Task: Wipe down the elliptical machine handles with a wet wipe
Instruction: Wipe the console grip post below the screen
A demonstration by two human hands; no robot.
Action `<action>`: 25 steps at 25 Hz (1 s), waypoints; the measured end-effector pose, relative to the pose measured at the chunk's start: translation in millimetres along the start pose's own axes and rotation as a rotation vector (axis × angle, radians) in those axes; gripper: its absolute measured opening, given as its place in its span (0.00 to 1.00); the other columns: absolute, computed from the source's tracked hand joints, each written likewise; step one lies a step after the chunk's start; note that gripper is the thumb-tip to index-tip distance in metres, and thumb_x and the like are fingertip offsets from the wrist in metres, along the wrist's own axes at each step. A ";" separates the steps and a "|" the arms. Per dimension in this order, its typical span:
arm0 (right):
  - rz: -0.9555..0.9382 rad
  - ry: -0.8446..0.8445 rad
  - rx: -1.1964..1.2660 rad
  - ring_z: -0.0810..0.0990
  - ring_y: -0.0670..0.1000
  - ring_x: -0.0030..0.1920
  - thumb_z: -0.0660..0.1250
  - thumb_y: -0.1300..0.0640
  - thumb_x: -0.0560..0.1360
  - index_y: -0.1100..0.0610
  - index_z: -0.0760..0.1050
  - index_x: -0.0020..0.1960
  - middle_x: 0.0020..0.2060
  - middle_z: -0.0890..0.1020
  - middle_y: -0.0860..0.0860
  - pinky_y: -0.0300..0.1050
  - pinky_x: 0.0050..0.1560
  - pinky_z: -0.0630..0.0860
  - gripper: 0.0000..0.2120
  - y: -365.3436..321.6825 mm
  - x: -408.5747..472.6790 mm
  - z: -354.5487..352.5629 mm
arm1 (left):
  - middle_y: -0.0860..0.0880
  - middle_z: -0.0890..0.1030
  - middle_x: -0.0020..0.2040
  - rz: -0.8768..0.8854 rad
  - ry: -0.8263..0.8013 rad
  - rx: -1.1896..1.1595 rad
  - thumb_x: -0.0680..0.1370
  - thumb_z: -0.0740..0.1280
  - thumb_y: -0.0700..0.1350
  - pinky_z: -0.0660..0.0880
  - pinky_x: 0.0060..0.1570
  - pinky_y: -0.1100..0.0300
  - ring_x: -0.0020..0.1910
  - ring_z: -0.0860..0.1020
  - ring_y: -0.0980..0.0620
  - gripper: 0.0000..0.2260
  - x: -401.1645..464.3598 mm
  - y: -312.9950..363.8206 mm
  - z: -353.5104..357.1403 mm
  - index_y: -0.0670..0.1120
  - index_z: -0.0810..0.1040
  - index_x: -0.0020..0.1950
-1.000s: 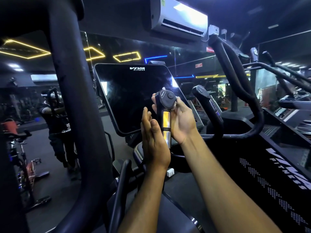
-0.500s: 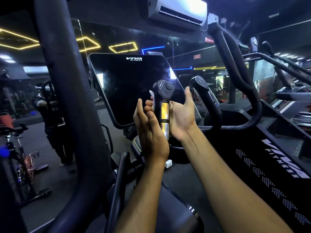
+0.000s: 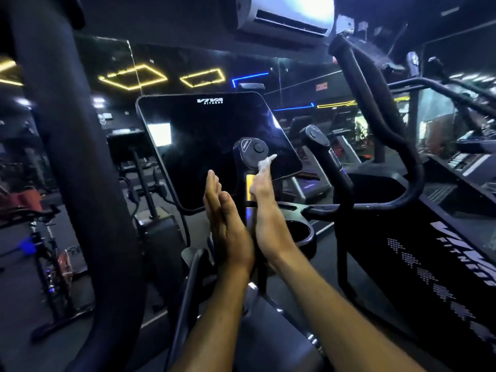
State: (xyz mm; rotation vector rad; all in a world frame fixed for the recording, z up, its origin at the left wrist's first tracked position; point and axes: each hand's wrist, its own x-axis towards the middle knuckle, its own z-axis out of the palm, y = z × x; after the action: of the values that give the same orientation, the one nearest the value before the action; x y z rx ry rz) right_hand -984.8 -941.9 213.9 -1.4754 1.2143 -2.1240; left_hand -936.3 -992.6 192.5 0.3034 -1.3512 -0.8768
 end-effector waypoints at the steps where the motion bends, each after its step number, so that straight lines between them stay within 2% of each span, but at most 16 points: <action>1: -0.049 -0.023 -0.076 0.51 0.38 0.79 0.49 0.35 0.80 0.43 0.42 0.81 0.81 0.49 0.41 0.41 0.78 0.51 0.33 7.3 -12.6 2.3 | 0.50 0.67 0.80 -0.032 -0.018 -0.031 0.81 0.50 0.65 0.62 0.79 0.54 0.78 0.66 0.59 0.29 2.0 -1.0 -1.3 0.57 0.61 0.80; 3: -0.078 -0.057 -0.176 0.42 0.36 0.79 0.50 0.43 0.83 0.44 0.35 0.79 0.81 0.39 0.40 0.39 0.79 0.45 0.32 17.7 -35.0 0.2 | 0.49 0.70 0.78 -0.129 -0.072 -0.105 0.81 0.50 0.65 0.62 0.80 0.46 0.77 0.68 0.56 0.26 1.2 2.6 -1.6 0.59 0.65 0.77; 6: -0.031 -0.101 -0.137 0.40 0.33 0.77 0.50 0.44 0.85 0.48 0.36 0.82 0.81 0.39 0.40 0.35 0.78 0.42 0.32 8.0 -34.0 -4.5 | 0.49 0.75 0.75 -0.183 -0.173 -0.136 0.82 0.54 0.62 0.63 0.79 0.41 0.75 0.72 0.52 0.23 9.5 14.3 -3.8 0.56 0.73 0.73; 9: 0.057 -0.090 -0.101 0.42 0.35 0.78 0.49 0.43 0.86 0.51 0.37 0.82 0.82 0.42 0.43 0.41 0.80 0.42 0.32 -9.0 -0.9 -6.6 | 0.56 0.78 0.72 -0.119 -0.205 0.126 0.82 0.54 0.62 0.65 0.77 0.42 0.73 0.74 0.57 0.23 49.6 42.5 -0.7 0.57 0.75 0.73; 11: -0.005 -0.092 -0.133 0.41 0.36 0.79 0.50 0.48 0.87 0.53 0.38 0.82 0.82 0.43 0.45 0.38 0.80 0.42 0.30 -7.6 -6.0 -6.0 | 0.59 0.81 0.66 -0.075 -0.275 0.333 0.85 0.54 0.62 0.69 0.75 0.46 0.68 0.77 0.59 0.20 74.3 64.7 11.1 0.59 0.79 0.69; 13: -0.146 -0.037 -0.182 0.48 0.38 0.79 0.51 0.57 0.87 0.56 0.46 0.82 0.82 0.50 0.46 0.36 0.79 0.47 0.26 10.9 -32.4 -10.4 | 0.60 0.85 0.55 -0.011 -0.319 0.522 0.86 0.57 0.59 0.76 0.66 0.49 0.58 0.80 0.60 0.18 86.3 71.6 27.7 0.57 0.85 0.61; 15: -0.286 0.045 -0.230 0.61 0.41 0.78 0.53 0.66 0.83 0.60 0.61 0.79 0.78 0.64 0.50 0.39 0.78 0.58 0.24 25.0 -48.8 -24.9 | 0.61 0.83 0.48 0.065 -0.310 0.642 0.87 0.59 0.54 0.79 0.57 0.54 0.50 0.79 0.62 0.15 91.2 67.6 37.3 0.56 0.86 0.56; 17: -0.404 0.130 -0.308 0.74 0.46 0.71 0.59 0.70 0.79 0.63 0.74 0.71 0.70 0.76 0.55 0.41 0.72 0.69 0.21 28.3 -34.2 -41.2 | 0.62 0.83 0.46 0.116 -0.312 0.673 0.87 0.60 0.52 0.75 0.49 0.63 0.47 0.78 0.66 0.14 93.8 61.8 36.8 0.56 0.86 0.55; 18: -0.450 0.187 -0.334 0.78 0.48 0.66 0.62 0.70 0.79 0.63 0.79 0.66 0.64 0.79 0.57 0.41 0.68 0.73 0.17 25.7 -20.9 -46.6 | 0.63 0.83 0.46 0.134 -0.309 0.672 0.87 0.60 0.52 0.72 0.47 0.68 0.46 0.78 0.69 0.14 95.3 60.2 35.0 0.55 0.86 0.55; 20: -0.500 0.265 -0.327 0.80 0.48 0.55 0.67 0.68 0.78 0.63 0.83 0.58 0.54 0.79 0.56 0.39 0.58 0.77 0.11 14.7 8.4 -51.6 | 0.62 0.83 0.46 0.178 -0.303 0.655 0.87 0.59 0.50 0.68 0.45 0.74 0.46 0.77 0.70 0.14 95.2 57.9 33.0 0.54 0.86 0.56; 21: -0.518 0.274 -0.311 0.80 0.47 0.51 0.69 0.68 0.77 0.62 0.84 0.56 0.50 0.79 0.55 0.39 0.54 0.77 0.10 9.8 19.8 -52.8 | 0.62 0.83 0.47 0.196 -0.303 0.644 0.87 0.59 0.50 0.69 0.46 0.74 0.47 0.78 0.69 0.14 94.2 56.8 33.6 0.54 0.85 0.55; 25: -0.562 0.239 -0.358 0.80 0.48 0.46 0.68 0.67 0.78 0.60 0.84 0.55 0.46 0.81 0.52 0.42 0.48 0.77 0.08 15.9 12.6 -47.6 | 0.62 0.84 0.48 0.239 -0.290 0.586 0.88 0.58 0.49 0.72 0.51 0.69 0.50 0.79 0.66 0.15 91.0 50.4 33.2 0.55 0.85 0.54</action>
State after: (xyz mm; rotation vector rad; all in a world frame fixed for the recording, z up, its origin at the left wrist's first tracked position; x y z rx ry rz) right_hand -1035.2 -937.0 203.9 -1.9443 1.4548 -2.6044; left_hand -951.3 -1013.3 298.7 0.4638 -1.8626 -0.3155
